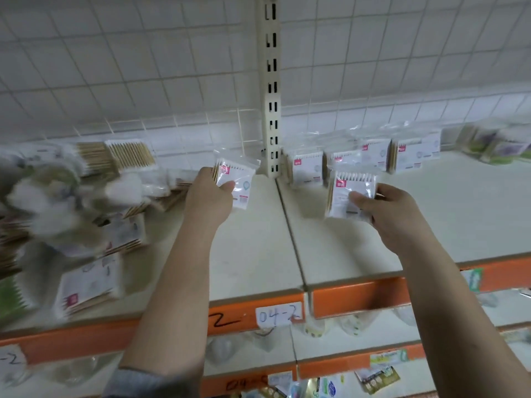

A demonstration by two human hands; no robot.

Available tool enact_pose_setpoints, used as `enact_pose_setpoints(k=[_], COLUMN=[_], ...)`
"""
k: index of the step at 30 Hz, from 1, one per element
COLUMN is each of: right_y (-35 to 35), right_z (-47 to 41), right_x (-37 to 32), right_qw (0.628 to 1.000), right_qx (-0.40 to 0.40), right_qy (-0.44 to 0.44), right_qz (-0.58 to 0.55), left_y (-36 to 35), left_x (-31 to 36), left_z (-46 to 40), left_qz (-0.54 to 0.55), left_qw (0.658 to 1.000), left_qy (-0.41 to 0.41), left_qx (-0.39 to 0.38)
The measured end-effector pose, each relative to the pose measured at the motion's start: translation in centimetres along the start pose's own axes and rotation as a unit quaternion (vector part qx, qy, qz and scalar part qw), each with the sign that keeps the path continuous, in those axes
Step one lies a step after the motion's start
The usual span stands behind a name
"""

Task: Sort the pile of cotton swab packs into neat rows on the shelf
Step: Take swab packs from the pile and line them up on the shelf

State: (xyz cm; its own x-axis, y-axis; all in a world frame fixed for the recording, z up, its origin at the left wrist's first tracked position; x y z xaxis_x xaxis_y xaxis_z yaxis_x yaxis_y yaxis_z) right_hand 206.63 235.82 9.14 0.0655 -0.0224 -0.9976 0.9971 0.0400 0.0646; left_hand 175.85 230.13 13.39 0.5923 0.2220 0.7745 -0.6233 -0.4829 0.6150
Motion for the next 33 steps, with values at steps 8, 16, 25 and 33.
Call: enact_pose_setpoints(k=[8,16,25,33], right_y=[8.8,12.0,9.4,8.5], right_z=[-5.1,-9.9,-13.2,-14.5], right_x=[-0.5,-0.5,-2.3,-0.8], right_qw=[0.996,0.992,0.990,0.981], right_qx=[-0.070,-0.097,-0.045,0.002], right_qy=[0.018,0.025,0.074,0.077], right_qz=[0.055,0.072,0.111,0.180], left_y=[-7.4,-10.0,-9.9,-10.1], left_x=[3.9,7.2,8.6,7.8], left_z=[5.0,8.5,7.6,6.7], left_qz=[0.037,0.026,0.005,0.025], left_qw=[0.996,0.990,0.989,0.988], left_qy=[0.070,0.102,0.100,0.112], left_qx=[0.048,0.097,0.113,0.101])
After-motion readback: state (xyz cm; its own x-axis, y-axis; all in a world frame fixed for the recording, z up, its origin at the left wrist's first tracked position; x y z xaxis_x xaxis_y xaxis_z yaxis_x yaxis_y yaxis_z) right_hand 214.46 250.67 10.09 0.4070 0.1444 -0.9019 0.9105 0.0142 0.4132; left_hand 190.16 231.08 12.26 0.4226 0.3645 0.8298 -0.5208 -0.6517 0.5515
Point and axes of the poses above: each hand's wrist, its own z-axis away from the middle knuckle, its own y-axis out of the back of the hand, x = y × z, the point moved 9 cm from there along -z, towards the middle knuckle, and after that the axes turned 3 degrees about -x, right-handed, at the moved point
